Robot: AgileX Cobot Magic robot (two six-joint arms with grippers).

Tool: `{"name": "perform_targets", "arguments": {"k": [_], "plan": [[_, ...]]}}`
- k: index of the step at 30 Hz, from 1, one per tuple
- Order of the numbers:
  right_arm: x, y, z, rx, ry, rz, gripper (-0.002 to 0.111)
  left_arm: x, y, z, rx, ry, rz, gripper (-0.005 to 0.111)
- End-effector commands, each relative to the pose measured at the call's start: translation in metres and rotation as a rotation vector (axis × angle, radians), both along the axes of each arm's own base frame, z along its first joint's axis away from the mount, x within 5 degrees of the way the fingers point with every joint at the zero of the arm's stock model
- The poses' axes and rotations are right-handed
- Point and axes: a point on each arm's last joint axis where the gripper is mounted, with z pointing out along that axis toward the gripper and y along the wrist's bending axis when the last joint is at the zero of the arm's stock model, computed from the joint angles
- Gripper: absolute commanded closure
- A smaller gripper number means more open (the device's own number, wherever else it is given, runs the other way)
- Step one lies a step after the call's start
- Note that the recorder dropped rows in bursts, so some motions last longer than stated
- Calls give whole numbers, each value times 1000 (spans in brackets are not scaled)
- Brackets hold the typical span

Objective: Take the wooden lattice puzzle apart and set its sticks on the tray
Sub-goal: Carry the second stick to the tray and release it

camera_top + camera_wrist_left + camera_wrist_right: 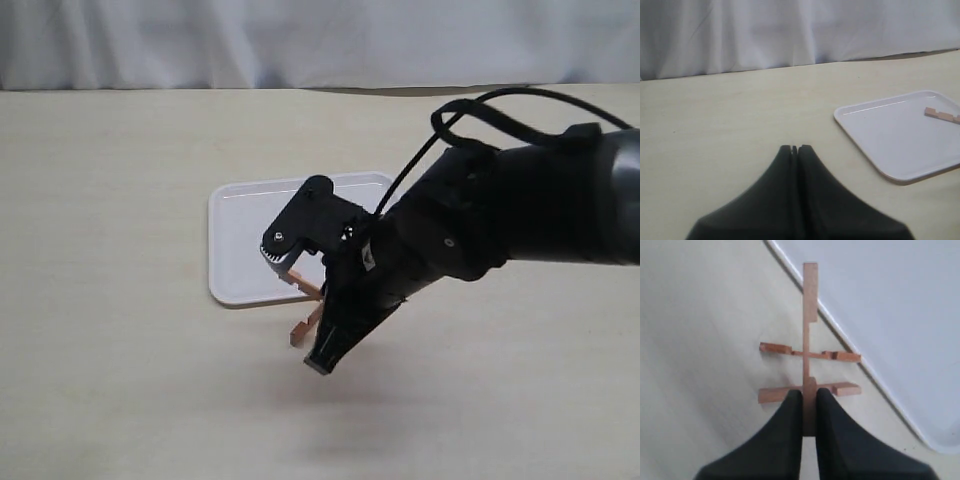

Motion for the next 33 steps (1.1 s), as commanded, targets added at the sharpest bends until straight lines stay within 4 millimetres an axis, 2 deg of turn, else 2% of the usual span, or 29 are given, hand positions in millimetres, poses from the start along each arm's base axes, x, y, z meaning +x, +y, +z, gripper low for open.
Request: {"name": "perform_targets", "arguments": {"k": [1,5,9,15,19,23,27,29,31,32,33], "plan": [[4,1,22,27,-151,46,104,0,1,0,2,-9,11,107],[17,5,24,39,-296,94,104,0,1,0,2,-9,11,107],[38,9,18,-70,-320,133,104,0,1,0,2,-9,11,107],[78,9,-2,-289,-298,56,104,0,1,0,2,-9,11,107],[99,9,-23,-384,-288,-46,104,0,1,0,2,-9,11,107],[110,9,-41,-422,-271,-111,103,0,1,0,2,-9,11,107],[111,10,-56,-428,-245,-122,103,0,1,0,2,-9,11,107],[109,12,-57,-410,-229,-137,96,0,1,0,2,-9,11,107],[105,21,-51,-393,-239,-127,77,0,1,0,2,-9,11,107],[101,30,-44,-383,-256,-107,61,0,1,0,2,-9,11,107],[99,33,-41,-381,-263,-98,54,0,1,0,2,-9,11,107]]}}
